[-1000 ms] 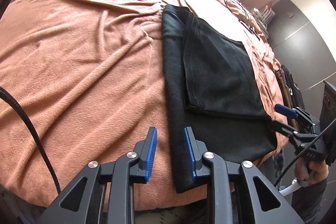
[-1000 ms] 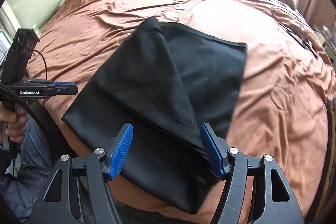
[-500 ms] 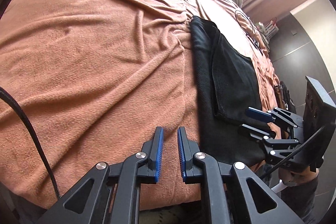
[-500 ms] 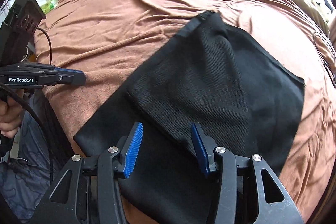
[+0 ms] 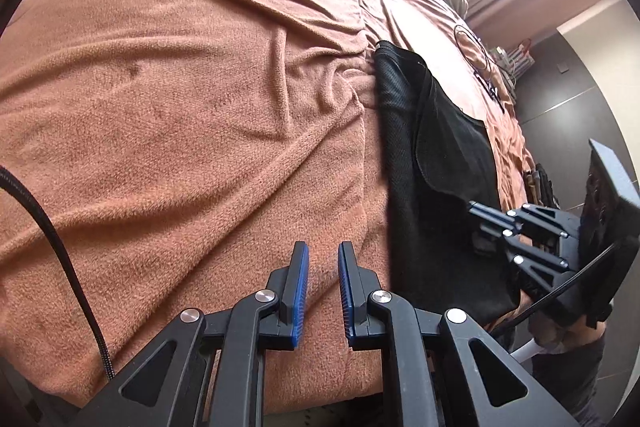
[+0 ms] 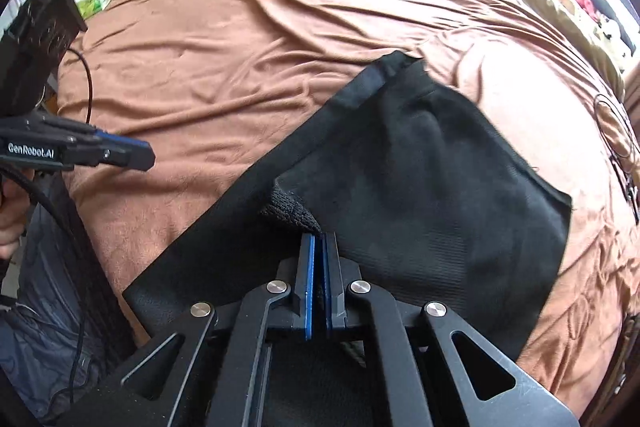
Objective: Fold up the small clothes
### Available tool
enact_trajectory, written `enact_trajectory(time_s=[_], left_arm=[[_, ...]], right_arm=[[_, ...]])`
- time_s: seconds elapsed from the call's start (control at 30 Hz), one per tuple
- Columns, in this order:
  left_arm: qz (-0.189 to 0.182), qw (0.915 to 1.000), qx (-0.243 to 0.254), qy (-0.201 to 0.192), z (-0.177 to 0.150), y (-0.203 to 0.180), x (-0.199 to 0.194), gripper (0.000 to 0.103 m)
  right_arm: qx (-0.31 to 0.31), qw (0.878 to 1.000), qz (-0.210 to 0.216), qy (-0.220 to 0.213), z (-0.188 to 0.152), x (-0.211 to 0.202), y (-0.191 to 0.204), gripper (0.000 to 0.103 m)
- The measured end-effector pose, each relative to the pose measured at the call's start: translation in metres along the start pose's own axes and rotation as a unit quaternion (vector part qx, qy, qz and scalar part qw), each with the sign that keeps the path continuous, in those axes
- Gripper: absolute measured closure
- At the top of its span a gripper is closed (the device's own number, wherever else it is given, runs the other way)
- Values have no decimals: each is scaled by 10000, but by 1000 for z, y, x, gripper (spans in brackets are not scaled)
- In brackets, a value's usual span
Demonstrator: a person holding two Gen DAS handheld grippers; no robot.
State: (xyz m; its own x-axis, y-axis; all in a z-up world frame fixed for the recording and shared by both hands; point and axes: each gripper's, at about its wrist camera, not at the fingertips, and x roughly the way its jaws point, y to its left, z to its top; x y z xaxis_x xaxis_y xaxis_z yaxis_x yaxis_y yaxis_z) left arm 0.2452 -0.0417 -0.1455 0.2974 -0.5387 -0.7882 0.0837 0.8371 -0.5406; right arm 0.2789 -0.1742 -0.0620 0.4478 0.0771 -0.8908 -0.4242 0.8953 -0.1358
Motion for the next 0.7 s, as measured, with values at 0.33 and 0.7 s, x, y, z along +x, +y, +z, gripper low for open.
enact_trajectory(time_s=[0.33,0.7], left_arm=[[-50,9999,136,40,14,-23,11,88],[-8,9995,247,193,24,-41,30,87]], right_arm=[[670,9972,-233,-234,-10,-32,-50,103],[1188,9900,-631,-422,-24,-60,-106,103]])
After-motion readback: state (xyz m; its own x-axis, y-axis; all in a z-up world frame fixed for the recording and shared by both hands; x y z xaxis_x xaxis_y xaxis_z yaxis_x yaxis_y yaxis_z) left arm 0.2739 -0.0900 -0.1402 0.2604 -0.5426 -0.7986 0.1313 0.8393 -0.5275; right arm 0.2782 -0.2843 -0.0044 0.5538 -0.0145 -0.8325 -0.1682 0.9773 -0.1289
